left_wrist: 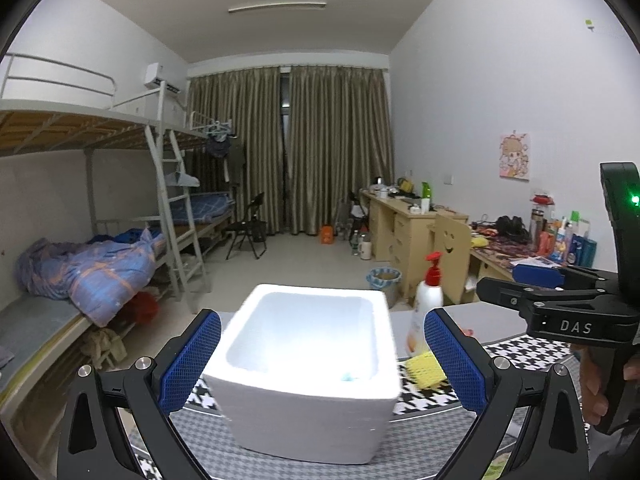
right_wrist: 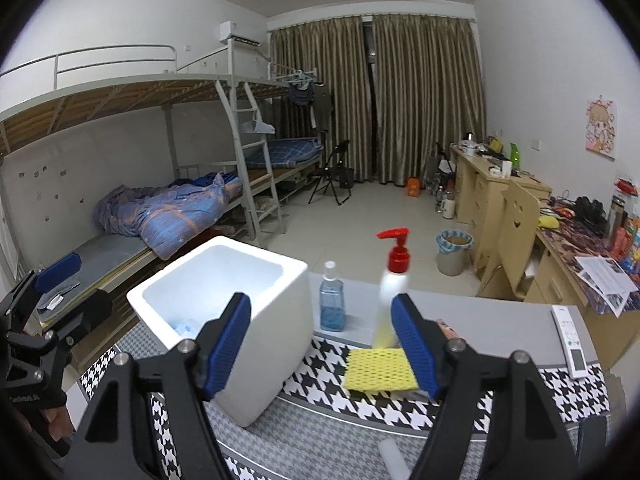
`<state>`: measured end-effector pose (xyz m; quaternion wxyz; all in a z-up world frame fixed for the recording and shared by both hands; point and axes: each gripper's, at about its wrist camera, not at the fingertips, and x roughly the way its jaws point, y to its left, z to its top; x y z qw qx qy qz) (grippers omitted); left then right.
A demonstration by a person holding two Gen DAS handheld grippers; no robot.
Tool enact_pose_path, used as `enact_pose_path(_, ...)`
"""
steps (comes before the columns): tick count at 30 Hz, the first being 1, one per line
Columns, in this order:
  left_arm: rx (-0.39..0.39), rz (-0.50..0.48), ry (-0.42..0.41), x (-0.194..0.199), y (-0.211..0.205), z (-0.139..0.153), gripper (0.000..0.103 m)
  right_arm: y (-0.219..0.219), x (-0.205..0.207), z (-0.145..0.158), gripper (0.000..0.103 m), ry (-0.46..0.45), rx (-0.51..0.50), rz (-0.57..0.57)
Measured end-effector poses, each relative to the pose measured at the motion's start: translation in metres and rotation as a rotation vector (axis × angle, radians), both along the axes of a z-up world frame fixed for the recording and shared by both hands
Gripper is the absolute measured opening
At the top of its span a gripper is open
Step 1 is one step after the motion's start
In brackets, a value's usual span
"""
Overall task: Organize soft objects
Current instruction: 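Move both tools back toward the yellow sponge and grey sock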
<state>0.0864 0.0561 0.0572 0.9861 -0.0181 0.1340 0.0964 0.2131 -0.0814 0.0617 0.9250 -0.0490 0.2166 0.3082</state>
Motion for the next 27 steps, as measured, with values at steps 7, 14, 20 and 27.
enact_pose_path(7,0.001,-0.053,0.004,0.006,-0.021,-0.001,0.102,-0.022,-0.006,-0.004,0.077,-0.016,-0.003,-0.039)
enact_pose_path(14,-0.005,-0.081,0.010,0.010,-0.034,-0.002,0.102,-0.041,-0.008,-0.010,0.077,-0.009,-0.002,-0.075)
enact_pose_path(20,-0.002,-0.108,0.025,0.018,-0.047,-0.001,0.102,-0.053,-0.010,-0.013,0.085,-0.027,0.001,-0.097)
enact_pose_path(27,-0.002,-0.127,0.041,0.026,-0.053,-0.001,0.102,-0.068,-0.014,-0.019,0.098,-0.050,0.006,-0.125)
